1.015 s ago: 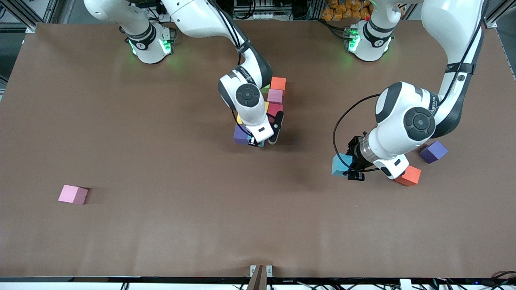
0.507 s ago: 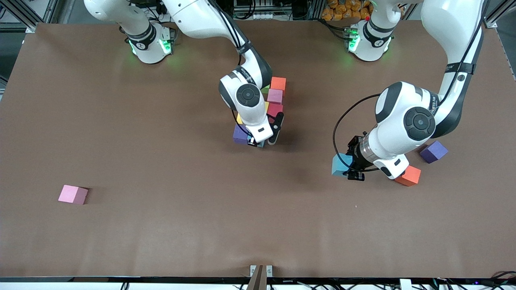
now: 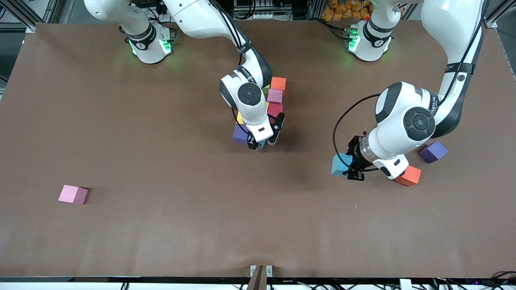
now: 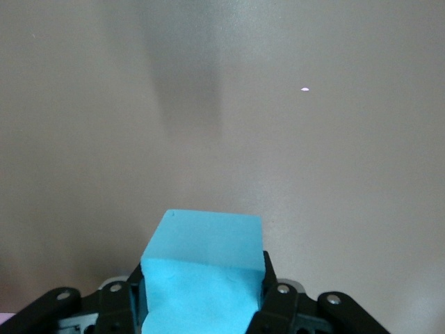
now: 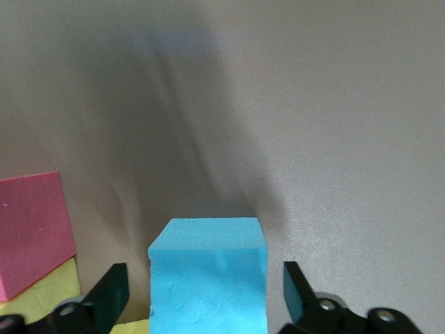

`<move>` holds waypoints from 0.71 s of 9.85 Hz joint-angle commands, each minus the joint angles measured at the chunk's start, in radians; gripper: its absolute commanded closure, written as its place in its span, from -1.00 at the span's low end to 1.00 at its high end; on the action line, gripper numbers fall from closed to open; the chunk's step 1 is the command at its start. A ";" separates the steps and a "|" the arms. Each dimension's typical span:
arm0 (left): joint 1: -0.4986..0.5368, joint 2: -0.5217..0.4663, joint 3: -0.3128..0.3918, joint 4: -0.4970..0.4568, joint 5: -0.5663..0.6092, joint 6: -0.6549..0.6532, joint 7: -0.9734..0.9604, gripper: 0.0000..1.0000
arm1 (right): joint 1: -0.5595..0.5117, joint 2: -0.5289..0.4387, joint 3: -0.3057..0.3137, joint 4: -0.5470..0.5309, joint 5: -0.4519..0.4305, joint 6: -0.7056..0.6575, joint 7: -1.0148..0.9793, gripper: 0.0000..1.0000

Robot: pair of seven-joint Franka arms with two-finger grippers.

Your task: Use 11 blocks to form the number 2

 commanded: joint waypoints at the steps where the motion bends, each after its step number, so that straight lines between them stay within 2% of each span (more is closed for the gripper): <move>1: 0.012 -0.017 -0.010 -0.010 0.009 -0.013 0.015 1.00 | 0.021 0.004 -0.015 -0.008 -0.020 0.016 0.023 -0.95; 4: 0.012 -0.019 -0.015 -0.010 0.009 -0.047 0.021 1.00 | 0.022 0.004 -0.013 -0.008 -0.029 0.016 0.023 -0.79; 7: 0.008 -0.020 -0.018 -0.010 0.007 -0.072 0.027 1.00 | 0.016 0.002 -0.013 -0.008 -0.090 0.014 0.012 -0.79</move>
